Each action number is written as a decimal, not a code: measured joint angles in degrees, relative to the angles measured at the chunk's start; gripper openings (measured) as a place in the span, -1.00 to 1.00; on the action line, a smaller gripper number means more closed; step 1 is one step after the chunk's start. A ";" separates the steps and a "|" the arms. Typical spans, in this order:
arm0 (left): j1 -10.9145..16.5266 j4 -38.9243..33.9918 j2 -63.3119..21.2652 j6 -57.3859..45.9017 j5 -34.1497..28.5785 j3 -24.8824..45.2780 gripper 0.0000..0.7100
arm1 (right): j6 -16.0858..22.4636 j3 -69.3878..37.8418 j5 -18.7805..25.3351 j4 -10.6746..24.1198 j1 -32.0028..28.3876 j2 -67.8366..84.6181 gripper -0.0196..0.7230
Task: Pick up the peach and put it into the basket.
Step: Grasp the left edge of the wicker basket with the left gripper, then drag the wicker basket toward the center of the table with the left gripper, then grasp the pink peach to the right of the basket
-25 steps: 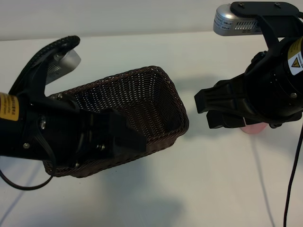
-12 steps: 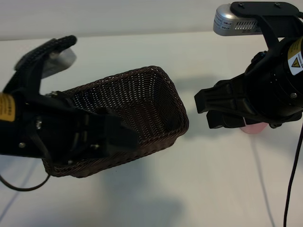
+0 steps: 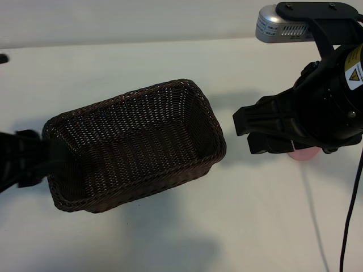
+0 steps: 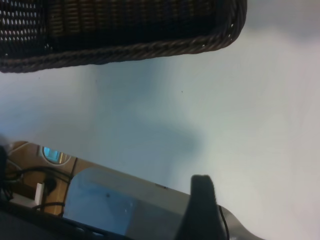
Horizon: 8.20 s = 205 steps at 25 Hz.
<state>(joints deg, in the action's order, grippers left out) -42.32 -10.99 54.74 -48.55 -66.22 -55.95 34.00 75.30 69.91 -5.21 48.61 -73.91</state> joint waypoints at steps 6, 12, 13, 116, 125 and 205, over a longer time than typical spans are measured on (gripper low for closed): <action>0.00 -7.47 -0.47 -5.11 -1.12 2.24 0.51 | 0.00 0.00 0.00 0.00 0.00 0.00 0.52; 2.43 -10.30 -0.47 -9.05 -0.39 6.83 0.56 | 0.00 0.00 0.00 0.00 0.00 0.00 0.52; 4.07 -9.97 -0.47 -8.56 0.43 7.16 0.57 | 0.00 0.00 0.00 0.00 0.00 0.00 0.52; 45.56 51.04 37.10 64.97 26.82 10.06 -0.67 | 0.00 0.00 0.00 0.00 0.00 0.00 0.52; 42.16 35.25 37.14 53.35 19.69 -4.48 -0.67 | 0.00 0.00 0.00 0.00 0.00 0.00 0.52; 28.64 31.79 25.03 44.06 6.29 -17.60 0.55 | 0.00 0.00 0.00 -0.22 0.00 0.00 0.52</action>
<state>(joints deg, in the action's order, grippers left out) -13.68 20.79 79.78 -4.49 -59.93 -73.55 34.00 75.30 69.91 -5.43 48.61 -73.91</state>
